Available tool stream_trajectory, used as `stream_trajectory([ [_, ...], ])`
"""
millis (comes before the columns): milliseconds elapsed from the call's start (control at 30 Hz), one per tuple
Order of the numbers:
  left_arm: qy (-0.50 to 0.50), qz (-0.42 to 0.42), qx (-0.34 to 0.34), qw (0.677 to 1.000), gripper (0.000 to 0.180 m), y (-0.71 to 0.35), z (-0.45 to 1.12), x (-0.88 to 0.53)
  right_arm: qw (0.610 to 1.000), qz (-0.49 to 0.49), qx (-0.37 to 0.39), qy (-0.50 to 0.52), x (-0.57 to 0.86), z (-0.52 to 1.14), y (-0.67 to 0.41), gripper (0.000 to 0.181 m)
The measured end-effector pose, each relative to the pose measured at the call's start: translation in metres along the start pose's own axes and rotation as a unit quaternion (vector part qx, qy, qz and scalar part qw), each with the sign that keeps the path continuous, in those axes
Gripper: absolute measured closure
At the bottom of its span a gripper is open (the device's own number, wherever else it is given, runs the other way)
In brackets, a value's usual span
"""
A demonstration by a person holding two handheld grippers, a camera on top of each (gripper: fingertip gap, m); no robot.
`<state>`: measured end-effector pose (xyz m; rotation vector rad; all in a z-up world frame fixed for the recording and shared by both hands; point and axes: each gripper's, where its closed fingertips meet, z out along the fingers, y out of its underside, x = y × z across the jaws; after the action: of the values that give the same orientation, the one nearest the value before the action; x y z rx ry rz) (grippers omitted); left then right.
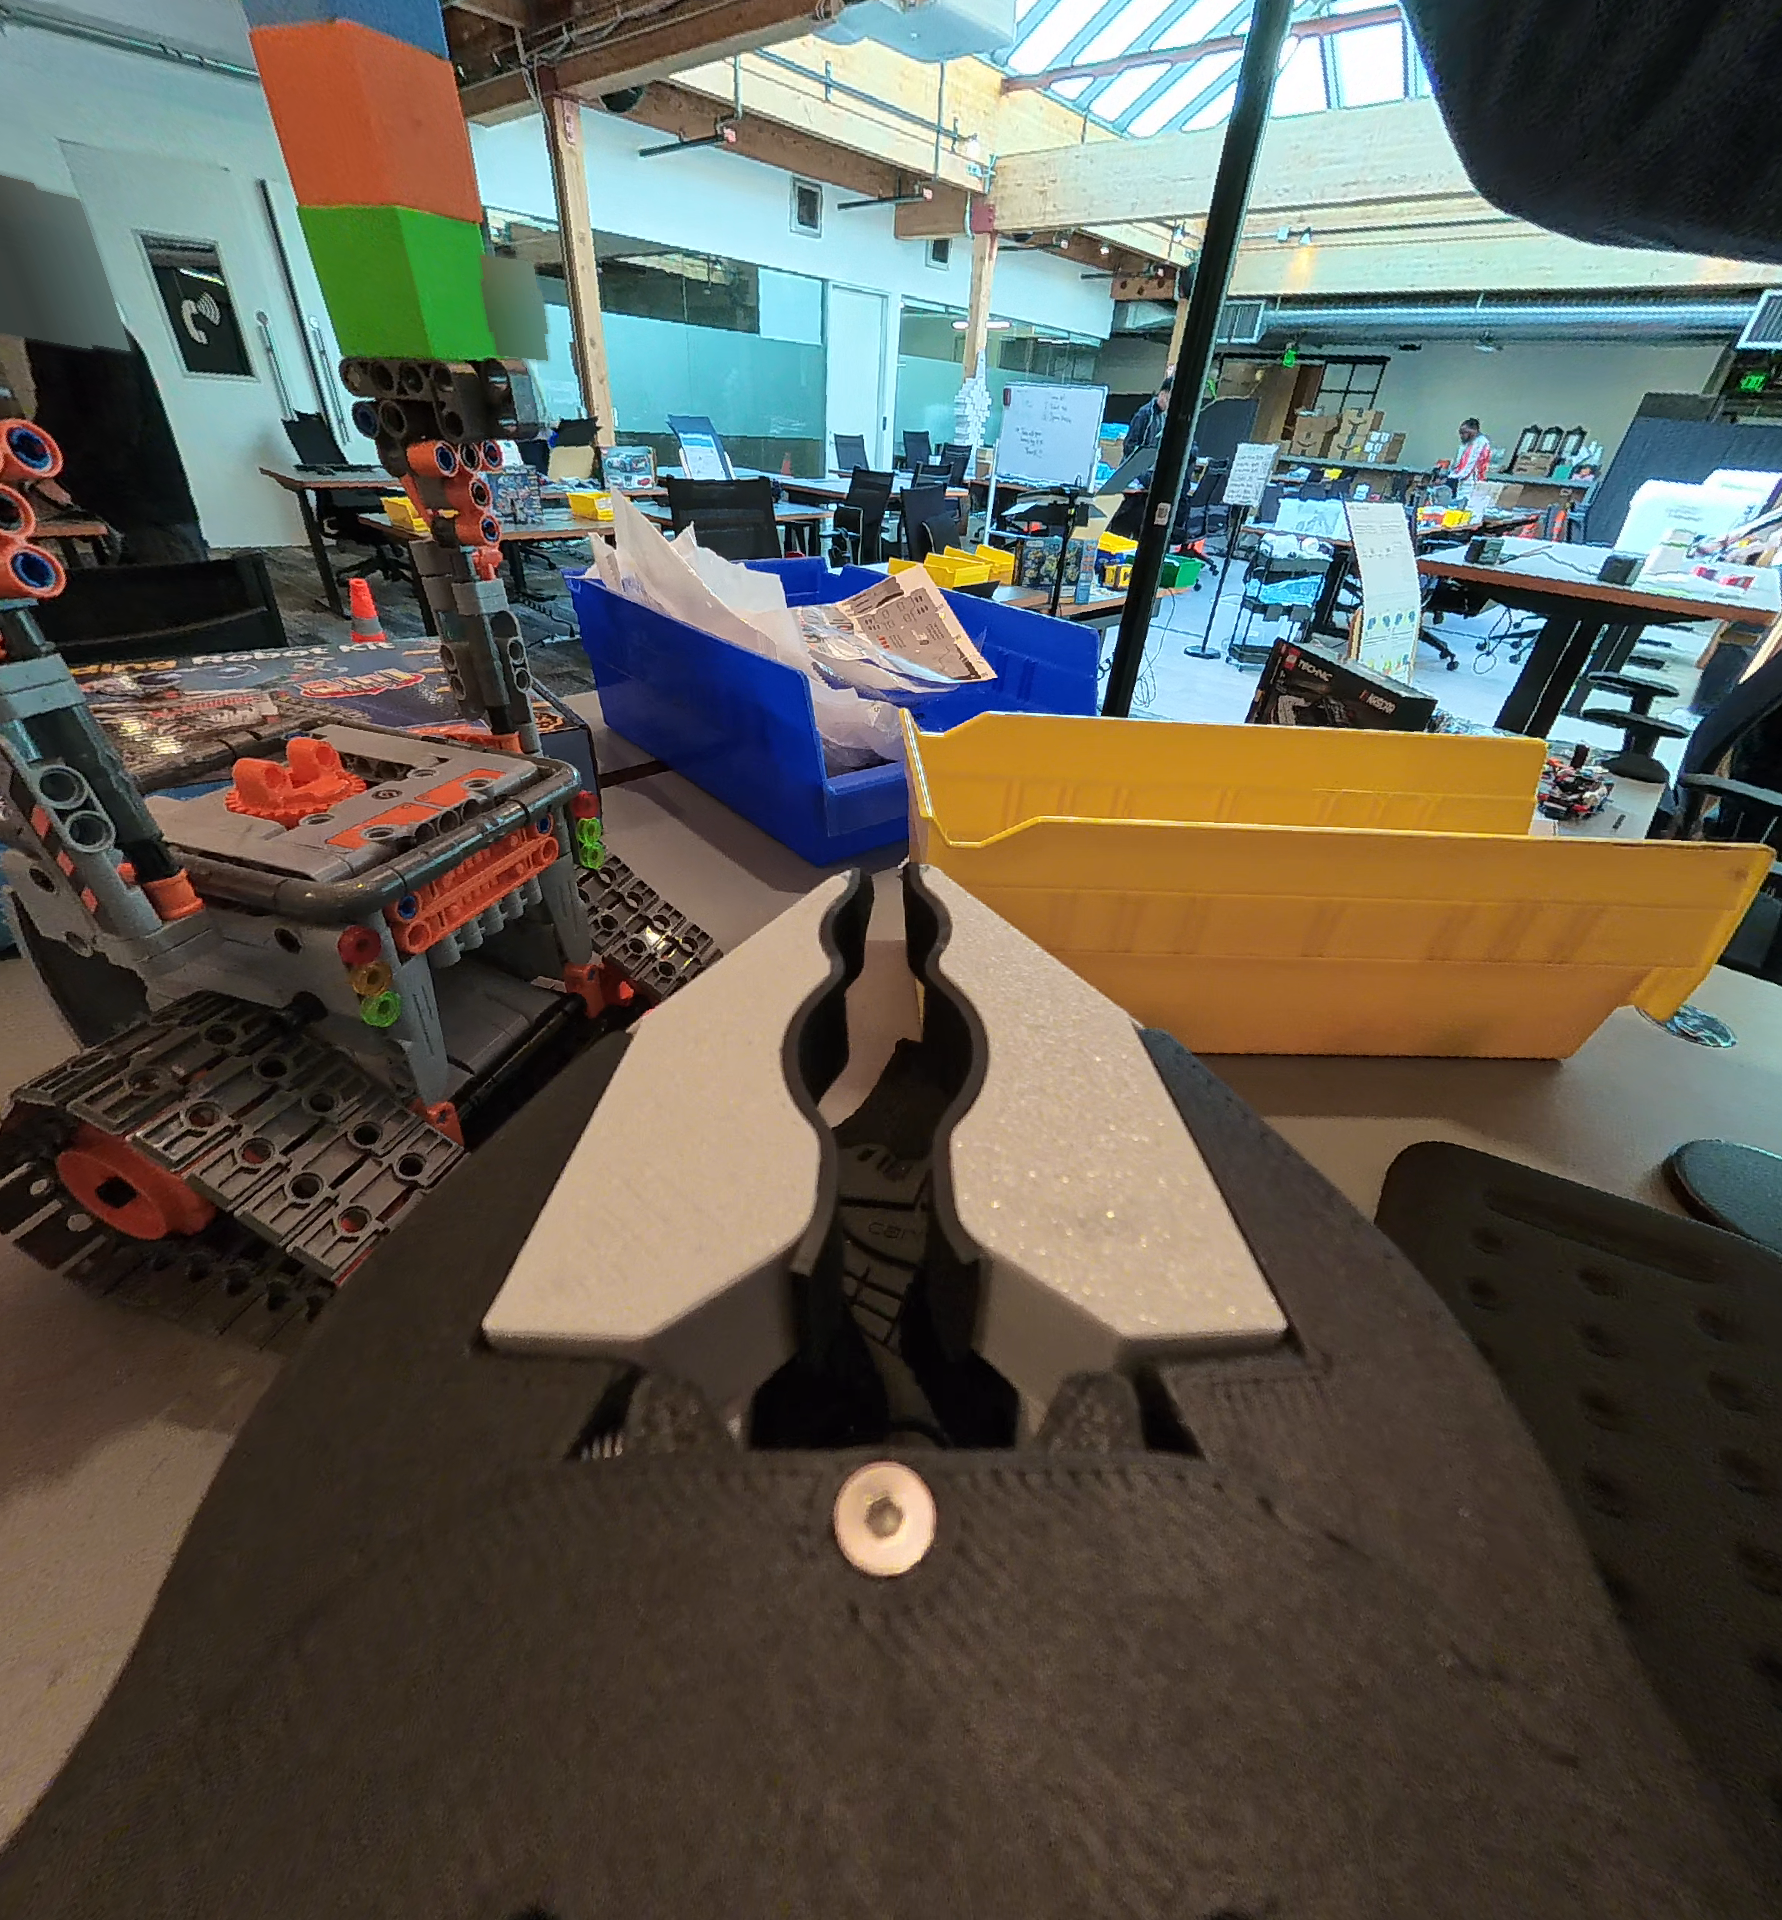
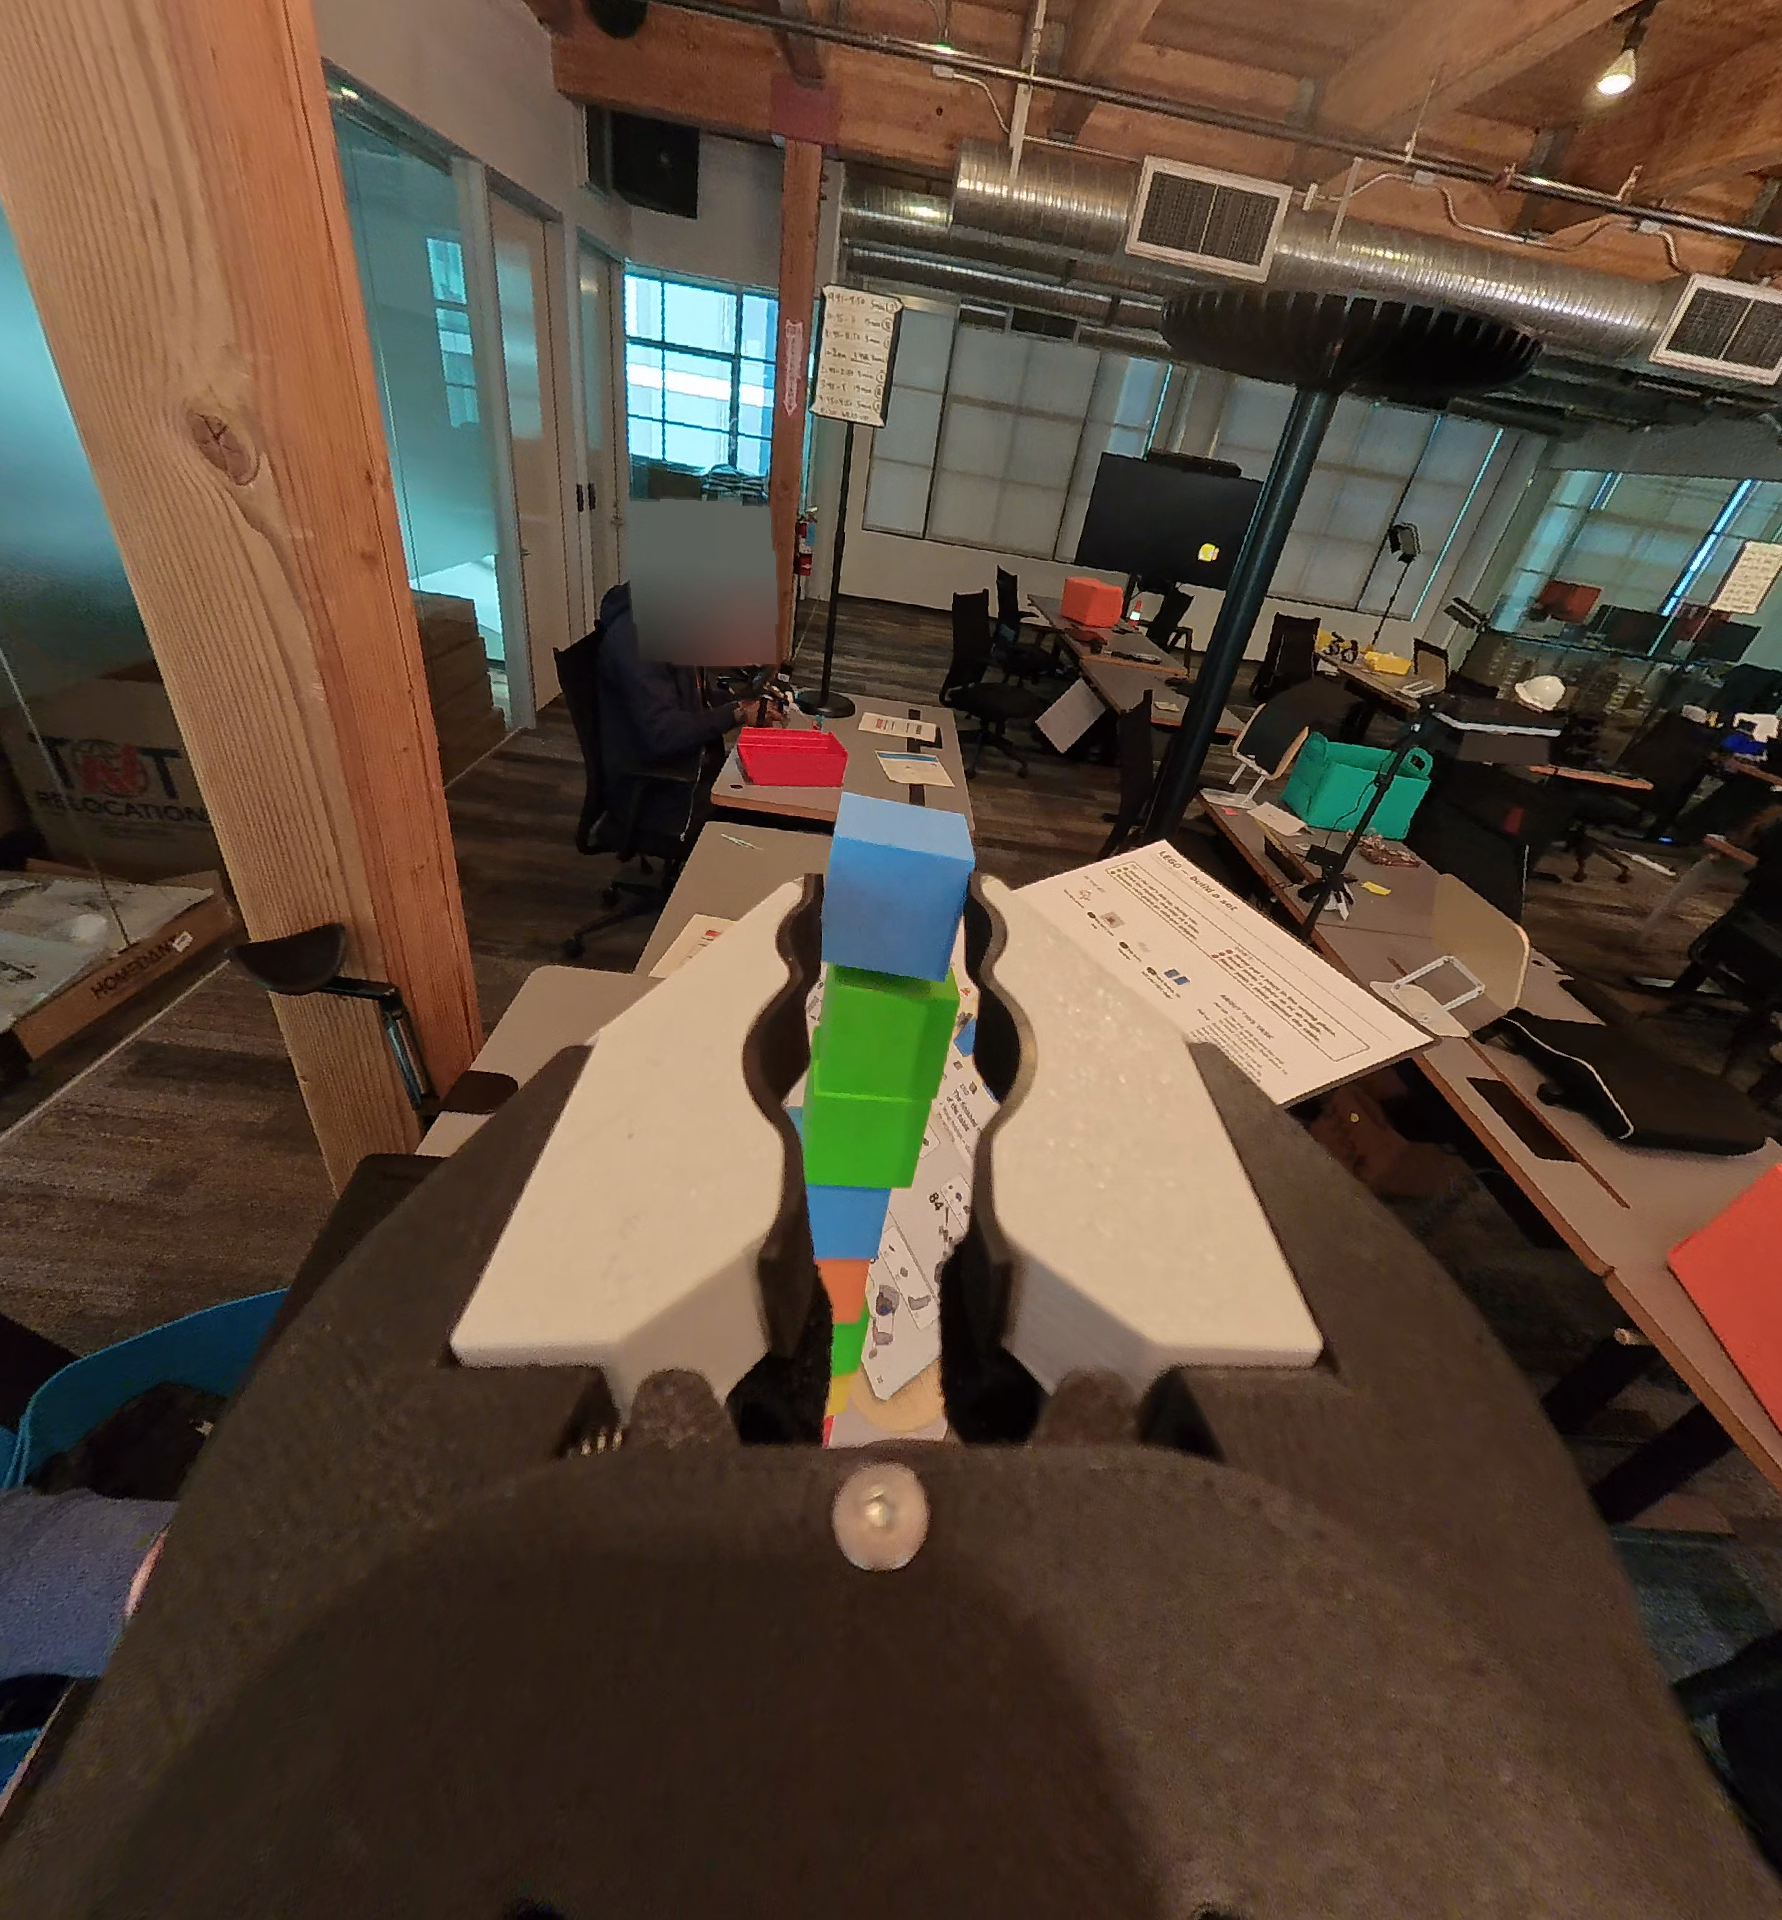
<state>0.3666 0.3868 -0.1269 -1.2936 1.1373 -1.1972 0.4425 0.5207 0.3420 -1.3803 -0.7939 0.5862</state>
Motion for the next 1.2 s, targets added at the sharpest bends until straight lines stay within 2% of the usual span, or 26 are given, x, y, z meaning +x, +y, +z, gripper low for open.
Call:
stream_trajectory([
  [267,0.002,0.002,-0.003,1.000,0.175,0.001,0.001,0.001,1.000,-0.002,-0.005,0.006,0.004,0.001,0.006,0.154],
  [467,0.004,0.002,-0.002,1.000,0.175,0.001,0.001,0.001,1.000,-0.015,0.010,0.023,0.001,-0.011,-0.004,0.127],
  [533,0.004,0.002,0.000,1.000,0.175,0.000,0.000,0.001,0.999,-0.027,0.028,0.029,-0.007,-0.026,-0.014,0.126],
  [667,0.004,0.003,0.003,1.000,0.175,-0.001,-0.001,0.001,0.996,-0.081,0.000,0.047,-0.039,-0.058,-0.007,0.127],
  [900,0.005,0.009,0.007,1.000,0.175,-0.004,-0.002,0.004,0.969,-0.131,-0.210,0.021,-0.120,-0.109,0.129,0.132],
  [1033,0.010,0.007,0.007,1.000,0.174,-0.004,-0.002,0.006,0.926,-0.111,-0.359,-0.013,-0.164,-0.141,0.253,0.135],
  [1200,0.013,0.006,0.005,1.000,0.175,-0.003,-0.001,0.008,0.862,-0.074,-0.493,-0.089,-0.216,-0.186,0.386,0.139],
])
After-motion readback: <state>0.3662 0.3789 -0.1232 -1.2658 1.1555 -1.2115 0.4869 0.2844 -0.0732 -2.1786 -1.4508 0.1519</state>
